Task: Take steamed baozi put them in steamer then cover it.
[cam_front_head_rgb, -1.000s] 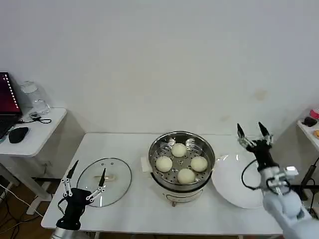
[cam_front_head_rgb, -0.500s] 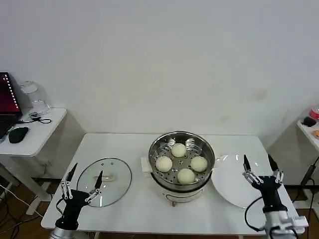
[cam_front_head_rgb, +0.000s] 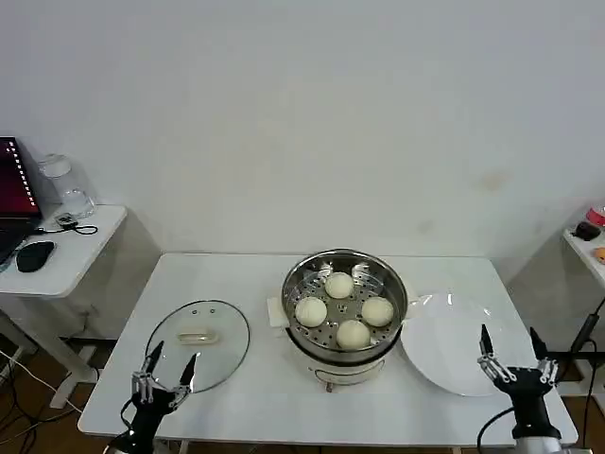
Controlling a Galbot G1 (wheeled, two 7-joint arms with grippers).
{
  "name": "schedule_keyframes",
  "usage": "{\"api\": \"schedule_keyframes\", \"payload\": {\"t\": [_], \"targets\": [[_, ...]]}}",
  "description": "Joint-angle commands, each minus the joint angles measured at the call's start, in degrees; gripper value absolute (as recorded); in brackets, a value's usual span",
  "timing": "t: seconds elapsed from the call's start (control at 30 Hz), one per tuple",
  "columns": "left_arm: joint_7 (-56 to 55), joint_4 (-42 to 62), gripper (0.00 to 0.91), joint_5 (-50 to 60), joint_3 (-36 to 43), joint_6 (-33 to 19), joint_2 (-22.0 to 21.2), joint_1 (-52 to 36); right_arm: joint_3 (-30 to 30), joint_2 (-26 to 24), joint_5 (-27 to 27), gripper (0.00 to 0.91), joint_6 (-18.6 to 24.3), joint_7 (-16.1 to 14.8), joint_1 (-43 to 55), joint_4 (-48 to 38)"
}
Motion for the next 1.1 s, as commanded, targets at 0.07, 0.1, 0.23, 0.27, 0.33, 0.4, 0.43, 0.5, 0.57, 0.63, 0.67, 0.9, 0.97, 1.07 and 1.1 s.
{"api": "schedule_keyframes", "payload": {"t": [0.07,0.1,0.23,0.27,0.33,0.4,0.43,0.5,0.57,0.63,0.67,0.9,0.97,1.07,1.1], "targets": [[-0.7,5.4,0.907,9.7,3.4,6.1,2.3,-5.6,1.0,2.8,-2.4,0.907,0.7,-0.8,-1.2,-2.2],[-1.1,6.4,0.907,10.0,3.5,5.8,2.2,-6.3,0.9,3.1,-2.7,0.907,0.8,-0.8,-1.2,-2.3],[1.7,9.1,0.907,10.8,3.5,6.3,2.6,-7.8,0.6,4.2,-2.9,0.907,1.4,-1.0,-1.9,-2.1],[2.0,9.8,0.907,10.5,3.5,6.9,2.7,-8.1,0.6,4.3,-3.0,0.907,1.5,-1.0,-2.1,-2.1],[1.8,11.2,0.907,10.1,3.4,7.1,2.6,-8.9,0.7,4.6,-3.1,0.907,1.8,-1.1,-2.6,-2.0],[3.0,11.3,0.907,9.9,3.4,7.9,2.7,-9.2,0.6,5.1,-3.6,0.907,2.2,-1.1,-2.7,-2.6],[3.1,11.3,0.907,9.6,3.4,8.1,2.6,-9.3,0.4,5.2,-3.8,0.907,2.2,-1.1,-2.6,-2.9],[4.4,11.3,0.907,8.8,3.5,9.6,2.2,-10.1,-0.1,5.5,-4.5,0.907,2.4,-1.2,-2.5,-3.0],[5.0,12.0,0.907,8.5,3.8,10.2,2.3,-11.4,-0.7,6.4,-5.0,0.907,2.3,-1.3,-2.7,-2.2],[5.4,12.5,0.907,8.4,4.1,10.8,2.4,-12.6,-0.8,6.6,-5.1,0.907,2.3,-1.4,-2.8,-1.8],[5.9,12.7,0.907,8.5,4.4,11.2,2.7,-13.4,-0.8,6.9,-5.4,0.907,2.4,-1.5,-3.1,-1.2],[7.9,13.9,0.907,5.3,5.9,14.9,3.9,-16.8,-0.4,7.8,-5.4,0.907,2.8,-1.9,-5.1,1.0],[9.0,14.8,0.907,4.2,6.0,15.1,4.0,-17.4,-0.4,8.2,-5.4,0.907,3.1,-2.1,-5.6,1.4],[9.9,15.1,0.907,3.9,6.2,15.6,4.0,-17.6,-0.4,8.7,-5.6,0.907,3.3,-2.2,-6.0,1.6],[10.2,15.1,0.907,3.8,6.3,15.9,4.0,-17.6,-0.4,8.8,-5.7,0.907,3.4,-2.3,-6.1,1.7]]}}
